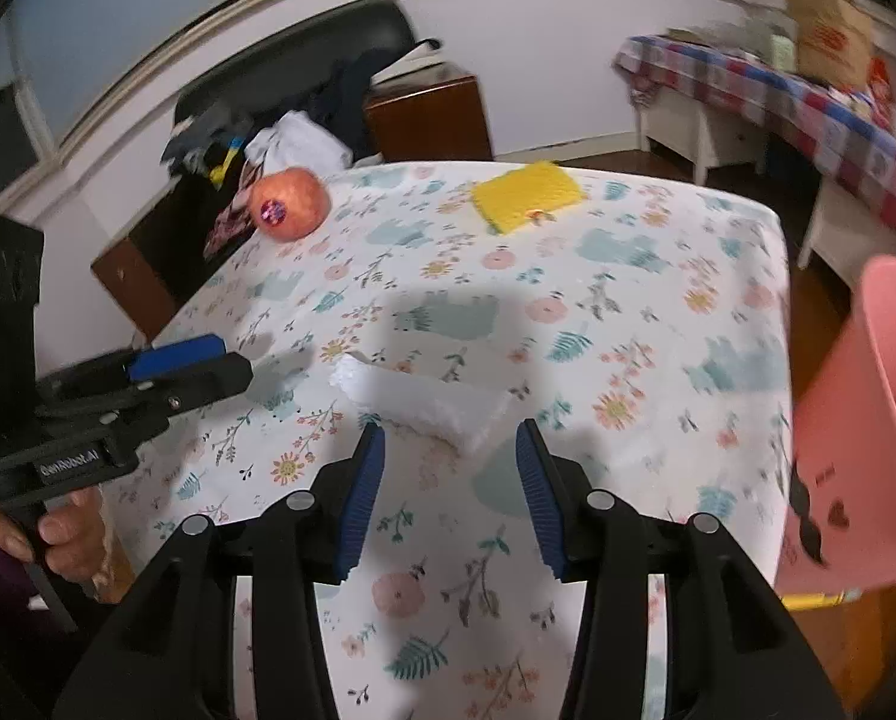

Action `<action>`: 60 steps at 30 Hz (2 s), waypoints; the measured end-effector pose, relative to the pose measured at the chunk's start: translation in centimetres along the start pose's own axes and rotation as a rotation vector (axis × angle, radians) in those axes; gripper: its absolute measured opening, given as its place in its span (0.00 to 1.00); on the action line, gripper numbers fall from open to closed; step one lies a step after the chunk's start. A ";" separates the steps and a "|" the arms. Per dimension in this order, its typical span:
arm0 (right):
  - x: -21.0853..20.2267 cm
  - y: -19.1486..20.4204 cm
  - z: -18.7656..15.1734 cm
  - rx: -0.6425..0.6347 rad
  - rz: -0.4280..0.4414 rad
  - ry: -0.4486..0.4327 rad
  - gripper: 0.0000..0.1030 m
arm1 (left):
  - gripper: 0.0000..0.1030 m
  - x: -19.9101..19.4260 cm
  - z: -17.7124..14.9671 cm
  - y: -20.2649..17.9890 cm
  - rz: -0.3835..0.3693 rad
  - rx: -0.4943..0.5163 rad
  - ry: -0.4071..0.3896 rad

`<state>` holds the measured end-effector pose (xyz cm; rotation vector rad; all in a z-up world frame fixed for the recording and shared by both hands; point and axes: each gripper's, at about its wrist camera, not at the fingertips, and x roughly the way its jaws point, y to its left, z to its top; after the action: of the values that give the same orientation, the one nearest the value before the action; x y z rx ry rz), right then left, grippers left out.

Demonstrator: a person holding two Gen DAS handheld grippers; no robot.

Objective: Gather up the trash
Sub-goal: 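Move both grippers back over the table toward the white foam strip, then grasp the white foam strip with the right gripper, then grasp the yellow sponge with the left gripper while the right gripper holds the foam strip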

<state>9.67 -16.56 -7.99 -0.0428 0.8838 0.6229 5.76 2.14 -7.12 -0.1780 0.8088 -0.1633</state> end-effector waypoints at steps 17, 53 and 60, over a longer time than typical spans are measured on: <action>5.3 1.3 1.9 -0.328 0.013 0.128 0.52 | 0.51 -0.6 -0.2 2.5 0.019 -0.074 0.001; 1.0 -3.7 -3.1 0.260 -0.059 0.003 0.32 | 0.51 10.0 9.5 -3.4 0.003 0.183 -0.026; 1.0 -4.0 -3.3 0.274 -0.047 -0.005 0.32 | 0.51 15.9 11.5 -6.1 0.051 0.306 0.006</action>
<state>9.92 -20.28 -11.68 0.1841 0.9535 0.4534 24.48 -6.08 -9.13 0.1318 0.7839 -0.2369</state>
